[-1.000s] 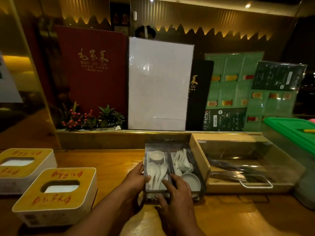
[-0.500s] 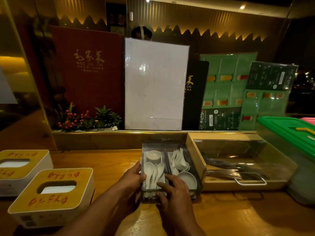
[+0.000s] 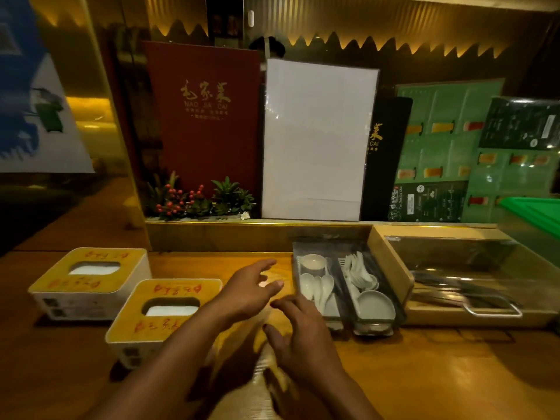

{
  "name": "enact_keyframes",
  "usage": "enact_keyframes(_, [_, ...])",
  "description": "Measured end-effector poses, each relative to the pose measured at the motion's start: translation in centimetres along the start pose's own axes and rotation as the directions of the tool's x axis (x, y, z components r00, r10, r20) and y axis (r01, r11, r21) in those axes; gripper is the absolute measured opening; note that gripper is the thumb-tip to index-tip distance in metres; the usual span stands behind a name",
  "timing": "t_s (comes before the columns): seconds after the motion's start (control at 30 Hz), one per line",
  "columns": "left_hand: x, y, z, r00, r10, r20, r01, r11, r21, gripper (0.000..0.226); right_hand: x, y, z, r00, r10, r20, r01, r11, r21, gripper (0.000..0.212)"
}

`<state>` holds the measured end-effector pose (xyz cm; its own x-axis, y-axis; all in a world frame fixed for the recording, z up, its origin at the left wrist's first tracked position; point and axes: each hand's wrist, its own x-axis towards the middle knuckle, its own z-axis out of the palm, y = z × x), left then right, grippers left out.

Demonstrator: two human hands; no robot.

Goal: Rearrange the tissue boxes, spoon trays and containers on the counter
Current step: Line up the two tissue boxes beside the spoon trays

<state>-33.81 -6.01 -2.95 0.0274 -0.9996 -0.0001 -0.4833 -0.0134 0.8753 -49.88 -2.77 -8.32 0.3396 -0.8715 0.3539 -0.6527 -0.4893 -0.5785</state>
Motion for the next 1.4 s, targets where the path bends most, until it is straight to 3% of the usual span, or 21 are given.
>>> enact_keyframes(0.13, [-2.5,-2.2,-6.6,0.999,0.035,-0.039,-0.031,0.995,0.09,0.049,0.7,-6.4,4.2,0.985,-0.098,0.143,0.097,0.995,0.014,0.073])
enact_keyframes(0.23, [-4.2,-4.8,-11.4,0.993,0.059,-0.1,-0.04,0.983,0.179,0.046,0.8,-9.6,7.2,0.982,-0.043,0.182,0.061,0.994,-0.093,0.086])
enact_keyframes(0.37, [-5.9,-8.8,-15.8,0.982,0.095,-0.165,-0.046,0.959,0.278,0.045,1.4,-10.2,9.2,0.994,0.048,0.102,-0.016,0.957,-0.29,0.079])
enact_keyframes(0.47, [-6.5,-11.1,-16.5,0.981,0.072,-0.182,0.0,0.93,0.367,0.062,1.9,-9.6,8.7,0.988,0.129,0.081,-0.095,0.937,-0.335,0.075])
enact_keyframes(0.57, [-6.6,-12.0,-15.2,0.99,-0.034,-0.136,0.069,0.961,0.268,0.08,2.7,-8.6,7.3,0.972,0.231,0.049,-0.2,0.916,-0.348,0.071])
enact_keyframes(0.7, [-4.5,-10.8,-12.4,0.99,-0.13,-0.048,0.127,0.989,-0.076,0.077,4.6,-6.8,5.6,0.948,0.317,-0.031,-0.305,0.876,-0.374,0.065])
enact_keyframes(0.83, [-0.7,-9.6,-10.4,0.968,-0.235,-0.084,0.21,0.949,-0.235,0.073,6.7,-4.9,4.5,0.926,0.365,-0.096,-0.373,0.843,-0.388,0.065])
enact_keyframes(1.03, [3.8,-7.9,-8.1,0.974,-0.209,-0.086,0.187,0.96,-0.207,0.046,10.2,-2.0,4.1,0.921,0.364,-0.138,-0.388,0.844,-0.369,0.062])
enact_keyframes(1.4, [8.1,-9.0,-6.0,0.969,-0.224,-0.101,0.194,0.949,-0.248,0.047,12.1,1.2,4.6,0.898,0.411,-0.156,-0.438,0.862,-0.254,0.063])
